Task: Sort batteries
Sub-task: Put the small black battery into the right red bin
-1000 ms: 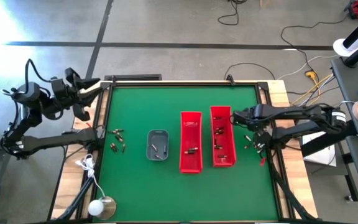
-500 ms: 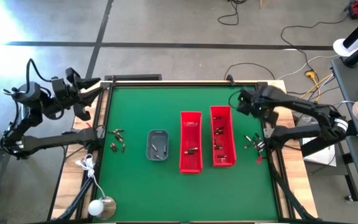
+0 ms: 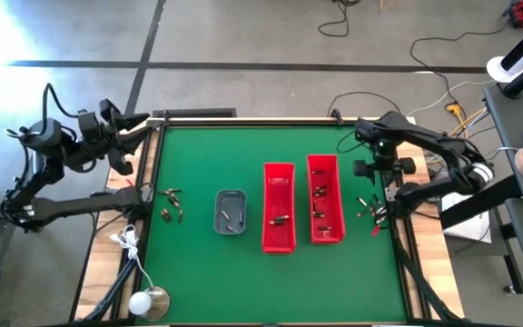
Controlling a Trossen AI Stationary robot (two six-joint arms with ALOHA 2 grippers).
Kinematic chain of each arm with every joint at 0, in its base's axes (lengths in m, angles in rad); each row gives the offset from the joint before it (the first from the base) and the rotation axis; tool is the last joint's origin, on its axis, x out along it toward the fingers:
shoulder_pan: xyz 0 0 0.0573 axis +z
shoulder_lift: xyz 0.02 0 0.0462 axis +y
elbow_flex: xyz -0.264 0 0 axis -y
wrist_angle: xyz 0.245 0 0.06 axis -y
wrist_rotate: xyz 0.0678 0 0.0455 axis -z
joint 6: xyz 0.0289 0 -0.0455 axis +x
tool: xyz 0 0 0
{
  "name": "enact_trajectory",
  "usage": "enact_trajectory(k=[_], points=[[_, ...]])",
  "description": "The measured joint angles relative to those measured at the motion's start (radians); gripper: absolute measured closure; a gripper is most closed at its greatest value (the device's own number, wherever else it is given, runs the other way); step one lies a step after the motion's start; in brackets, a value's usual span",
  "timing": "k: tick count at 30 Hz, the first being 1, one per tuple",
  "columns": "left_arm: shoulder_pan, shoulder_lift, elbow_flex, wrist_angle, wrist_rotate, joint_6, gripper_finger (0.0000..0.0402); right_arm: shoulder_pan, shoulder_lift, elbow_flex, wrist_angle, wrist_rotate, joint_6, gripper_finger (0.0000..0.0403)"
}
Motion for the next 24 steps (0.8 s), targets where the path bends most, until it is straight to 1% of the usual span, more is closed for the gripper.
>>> enact_trajectory(k=[3, 7, 12, 18, 24], points=[[0.000, 0.009, 0.000, 0.004, 0.000, -0.036, 0.0251, -0.017, 0.060, -0.023, 0.002, -0.007, -0.096, 0.0189], [0.000, 0.036, -0.003, 0.036, -0.006, -0.052, 0.0251, -0.036, 0.134, -0.040, 0.018, -0.030, -0.158, 0.0195], [0.000, 0.082, -0.006, 0.096, -0.060, -0.054, 0.0251, -0.066, 0.214, -0.058, 0.091, -0.070, -0.169, 0.0211], [0.000, 0.142, -0.006, 0.139, -0.061, -0.057, 0.0251, -0.079, 0.303, -0.066, 0.164, -0.071, -0.173, 0.0247], [-0.001, 0.184, -0.006, 0.143, -0.061, -0.091, 0.0251, -0.087, 0.411, -0.071, 0.166, -0.087, -0.233, 0.0274]])
